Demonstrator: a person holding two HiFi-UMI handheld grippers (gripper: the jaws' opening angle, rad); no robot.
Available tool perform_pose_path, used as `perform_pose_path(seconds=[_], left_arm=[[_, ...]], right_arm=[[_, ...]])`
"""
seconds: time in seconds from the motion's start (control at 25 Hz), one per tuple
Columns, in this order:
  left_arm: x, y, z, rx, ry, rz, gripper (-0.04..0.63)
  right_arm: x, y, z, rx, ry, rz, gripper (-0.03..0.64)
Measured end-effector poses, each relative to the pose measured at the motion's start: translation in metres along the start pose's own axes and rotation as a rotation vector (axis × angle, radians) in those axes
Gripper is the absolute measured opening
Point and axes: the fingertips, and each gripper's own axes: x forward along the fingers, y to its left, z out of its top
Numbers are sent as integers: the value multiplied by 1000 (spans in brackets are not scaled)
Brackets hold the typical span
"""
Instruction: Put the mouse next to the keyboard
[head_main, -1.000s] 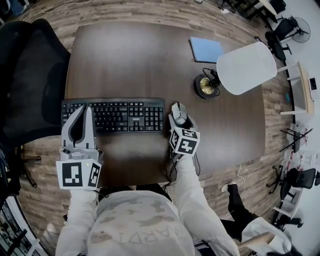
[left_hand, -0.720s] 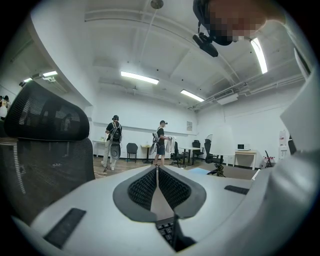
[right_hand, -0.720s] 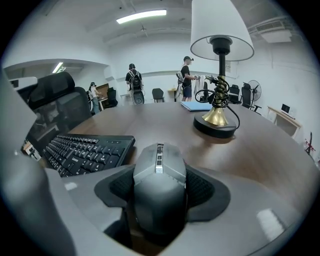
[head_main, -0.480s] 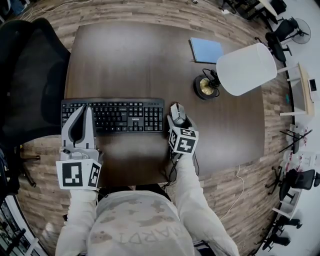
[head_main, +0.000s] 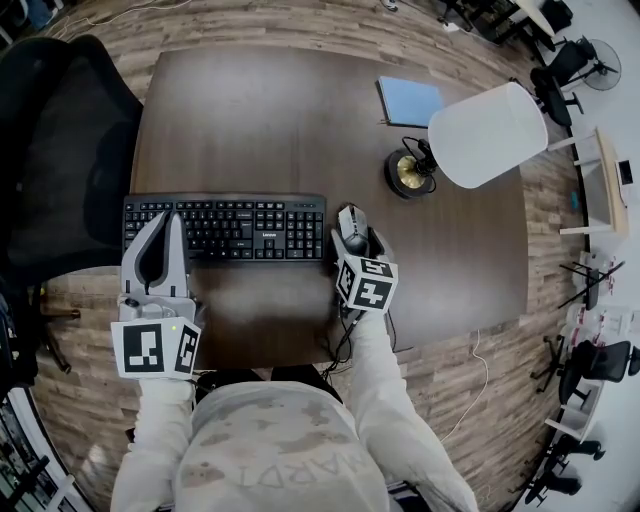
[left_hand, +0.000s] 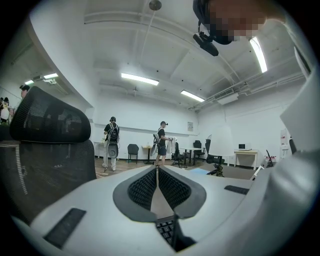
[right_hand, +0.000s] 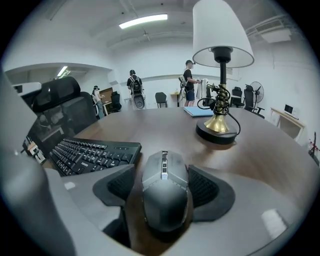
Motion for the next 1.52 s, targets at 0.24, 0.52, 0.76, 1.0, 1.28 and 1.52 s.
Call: perform_pose_path(seconds=[0.24,0.52,0.76,1.0,1.28,1.52], left_arm=[[-13,-9,6,6,-17,0,18],[-35,-20,15,8,-42,10,18],[-58,-30,23,16,-63,21,18],[-83,-42,28,21,-82,30,18],[-118,-54,39,35,-111,60,18],[-148,-63,43,49,-133,88,18]], right_arm=[[-33,11,19,1,-99,31,298],[-76,22,34,-34,-199,53,11],[-111,35,43,-61,-264,108,9],[-146,44,50,-70,-328,142,11],[-188,54,59,-99,-406,191,11],[-225,62,64,-129,-473,229,11]])
